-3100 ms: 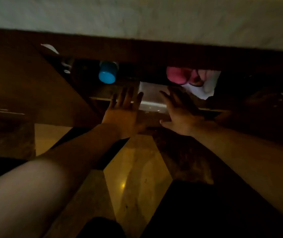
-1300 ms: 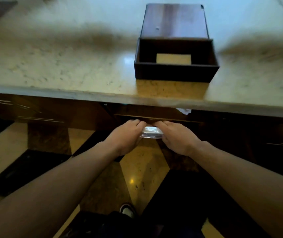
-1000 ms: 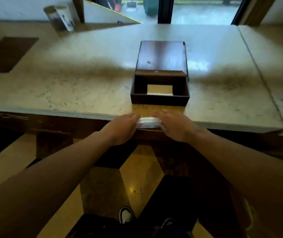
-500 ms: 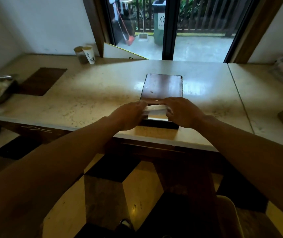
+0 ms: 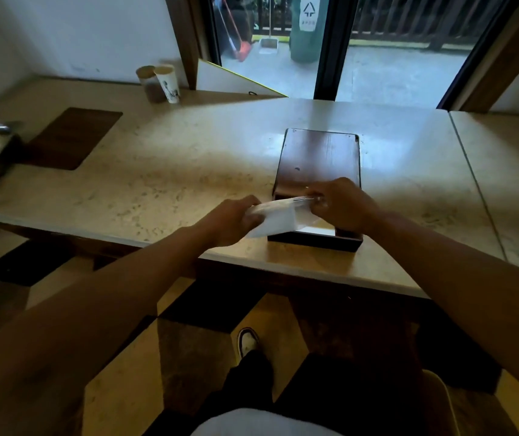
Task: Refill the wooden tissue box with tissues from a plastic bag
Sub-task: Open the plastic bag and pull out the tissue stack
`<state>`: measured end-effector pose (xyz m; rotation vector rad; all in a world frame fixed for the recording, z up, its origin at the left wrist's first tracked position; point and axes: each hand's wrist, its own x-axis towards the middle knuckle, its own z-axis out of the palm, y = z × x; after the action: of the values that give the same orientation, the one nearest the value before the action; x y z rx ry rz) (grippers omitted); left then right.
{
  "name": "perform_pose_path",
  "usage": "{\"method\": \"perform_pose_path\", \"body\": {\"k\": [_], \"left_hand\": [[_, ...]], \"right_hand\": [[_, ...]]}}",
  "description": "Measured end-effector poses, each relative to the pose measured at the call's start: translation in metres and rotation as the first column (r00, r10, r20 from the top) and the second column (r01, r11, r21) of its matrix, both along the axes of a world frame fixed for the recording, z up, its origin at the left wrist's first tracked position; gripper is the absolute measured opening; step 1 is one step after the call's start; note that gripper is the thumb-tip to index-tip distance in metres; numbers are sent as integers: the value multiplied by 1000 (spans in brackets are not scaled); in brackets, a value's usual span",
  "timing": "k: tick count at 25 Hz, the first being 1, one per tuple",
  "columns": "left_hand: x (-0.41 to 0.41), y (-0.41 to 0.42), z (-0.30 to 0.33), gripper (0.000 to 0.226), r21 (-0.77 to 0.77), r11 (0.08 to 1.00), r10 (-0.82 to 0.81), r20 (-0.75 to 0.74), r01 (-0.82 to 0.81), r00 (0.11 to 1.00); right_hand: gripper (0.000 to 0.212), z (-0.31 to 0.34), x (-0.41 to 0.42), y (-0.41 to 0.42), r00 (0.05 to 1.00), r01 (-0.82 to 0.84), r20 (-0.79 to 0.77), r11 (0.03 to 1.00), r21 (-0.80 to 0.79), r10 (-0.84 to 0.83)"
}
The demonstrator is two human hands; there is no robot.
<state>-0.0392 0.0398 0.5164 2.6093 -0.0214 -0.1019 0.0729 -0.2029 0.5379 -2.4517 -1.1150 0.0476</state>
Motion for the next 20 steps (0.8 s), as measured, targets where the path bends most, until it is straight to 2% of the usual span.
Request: {"method": "perform_pose_path", "body": {"k": [3,5,7,9,11,12,14,17,20], "left_hand": [[24,41,-21,27,-173,984,44,-50,-52,998],[34,64,-33,23,-357,920,135,-104,-164,985],[36,78,-45,15,-598,735,240,-212,-320,947],[38,90,-64,21,-753,436,309,-389,-492,868],[39,97,-84,31,-758,195,340,-543,-623,768],[39,98,-91,36,-735,129,345,-596,-666,725],[39,94,-102,42,-677,99,355,-661,-730,661],[42,85,-112,37,-624,135,368,-690,-770,624],[53,71,-112,29,-579,179,421,-686,-796,593]], "right_hand": [[8,-7,20,34,990,88,-120,993,74,-78],[9,-10,29,51,974,149,-187,983,110,-127],[17,-16,33,66,956,190,-248,974,120,-156],[22,-21,34,83,903,257,-388,955,149,-182],[17,-29,30,98,830,301,-542,923,239,-130],[12,-33,28,105,812,303,-575,917,261,-104],[14,-40,24,117,744,344,-663,900,269,-86],[15,-52,20,129,571,459,-819,849,260,-58],[17,-59,18,138,472,519,-881,818,250,-31]]}}
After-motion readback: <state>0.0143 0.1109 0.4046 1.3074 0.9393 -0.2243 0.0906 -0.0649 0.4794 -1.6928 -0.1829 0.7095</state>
